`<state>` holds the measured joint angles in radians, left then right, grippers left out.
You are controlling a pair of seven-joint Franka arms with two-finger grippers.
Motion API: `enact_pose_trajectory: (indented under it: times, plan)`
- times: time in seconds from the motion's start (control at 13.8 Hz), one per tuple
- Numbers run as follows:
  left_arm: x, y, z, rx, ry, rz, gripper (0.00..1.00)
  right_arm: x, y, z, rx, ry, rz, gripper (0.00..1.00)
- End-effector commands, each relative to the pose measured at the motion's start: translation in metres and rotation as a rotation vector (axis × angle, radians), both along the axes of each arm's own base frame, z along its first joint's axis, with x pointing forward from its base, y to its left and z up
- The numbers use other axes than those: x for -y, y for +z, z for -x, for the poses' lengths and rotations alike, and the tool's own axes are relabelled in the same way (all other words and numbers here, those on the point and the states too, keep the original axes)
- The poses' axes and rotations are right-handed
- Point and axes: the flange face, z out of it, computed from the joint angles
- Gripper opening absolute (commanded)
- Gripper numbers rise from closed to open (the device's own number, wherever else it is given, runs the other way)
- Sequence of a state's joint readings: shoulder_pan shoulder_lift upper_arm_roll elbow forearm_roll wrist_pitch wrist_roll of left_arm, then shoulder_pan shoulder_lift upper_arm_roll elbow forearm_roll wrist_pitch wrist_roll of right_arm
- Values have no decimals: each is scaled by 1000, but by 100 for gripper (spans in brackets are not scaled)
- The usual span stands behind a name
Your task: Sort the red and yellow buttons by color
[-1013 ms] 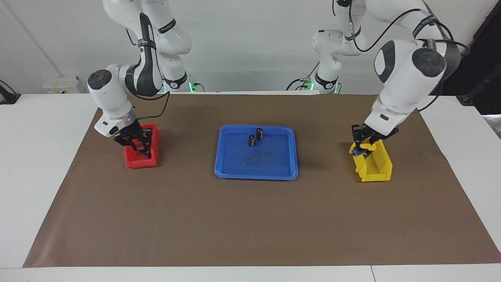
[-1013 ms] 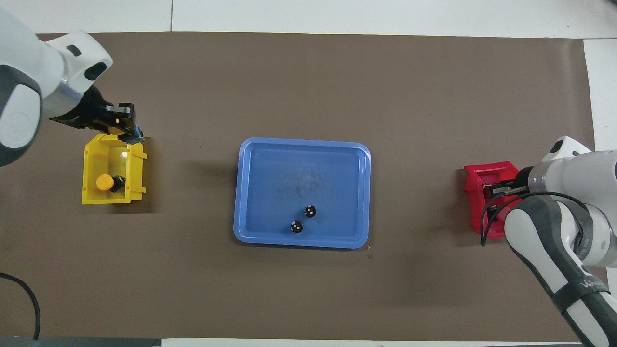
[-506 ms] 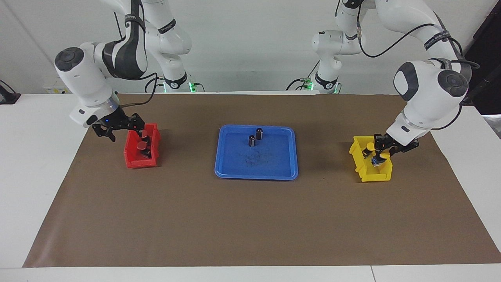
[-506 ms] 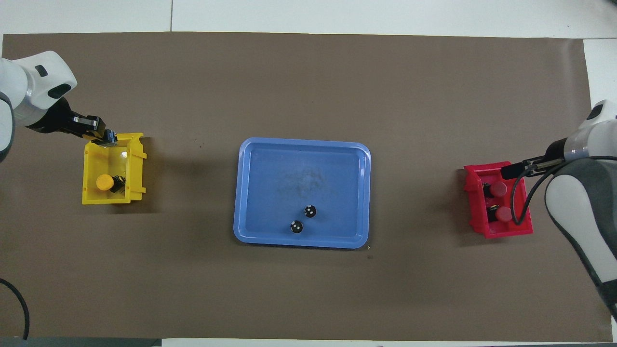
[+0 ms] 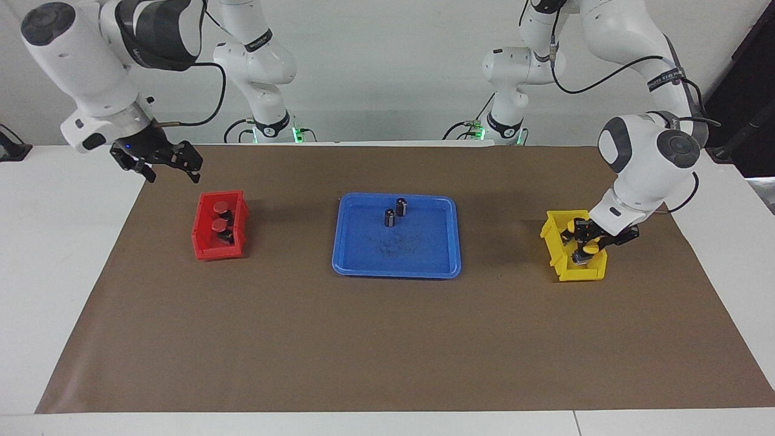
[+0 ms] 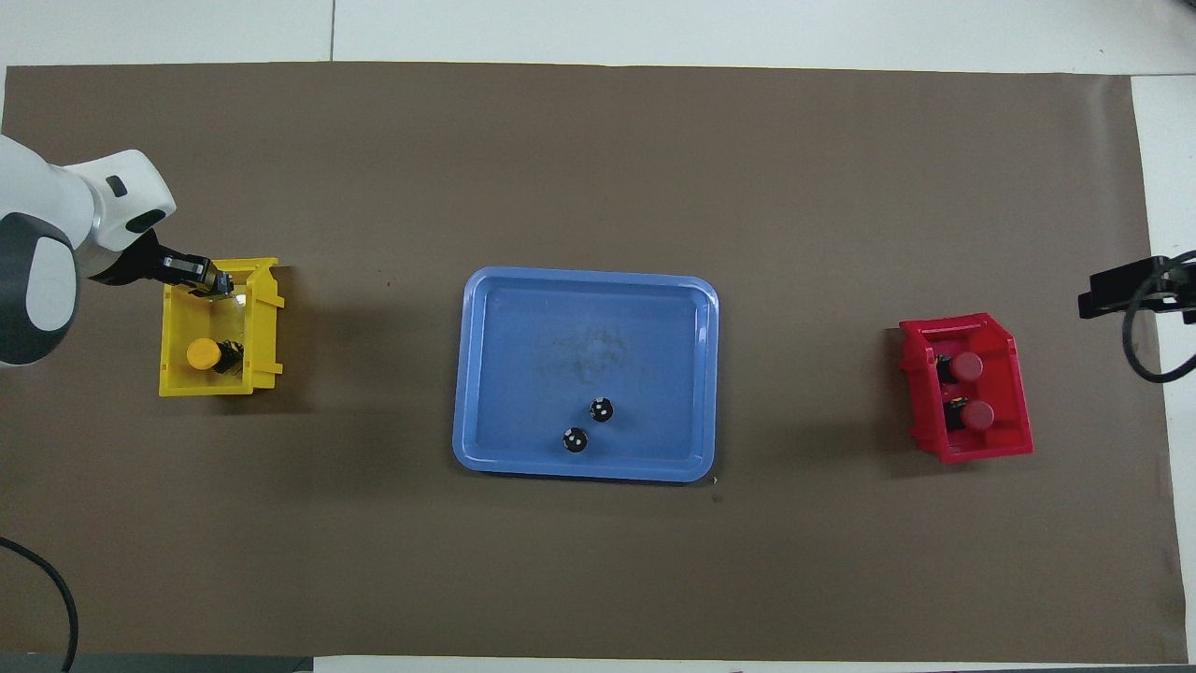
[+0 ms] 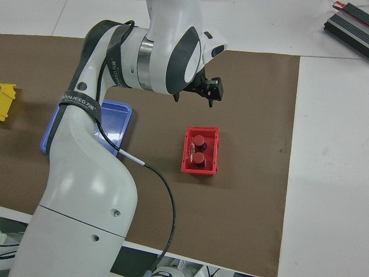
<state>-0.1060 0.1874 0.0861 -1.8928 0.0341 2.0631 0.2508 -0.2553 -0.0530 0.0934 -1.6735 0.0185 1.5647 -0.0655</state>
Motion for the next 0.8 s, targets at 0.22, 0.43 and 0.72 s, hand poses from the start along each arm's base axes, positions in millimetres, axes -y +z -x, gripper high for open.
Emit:
enact_pose_trajectory:
  times: [0.22, 0.43, 0.72]
  plan:
    - [-19, -40, 20, 26, -35, -15, 2, -10, 40, -3, 6, 21, 46, 100]
    - [-18, -41, 22, 18, -30, -15, 5, -3, 43, -1, 0, 13, 66, 100]
    - [-8, -40, 21, 19, -29, -13, 3, 15, 41, 5, -5, -24, 50, 100]
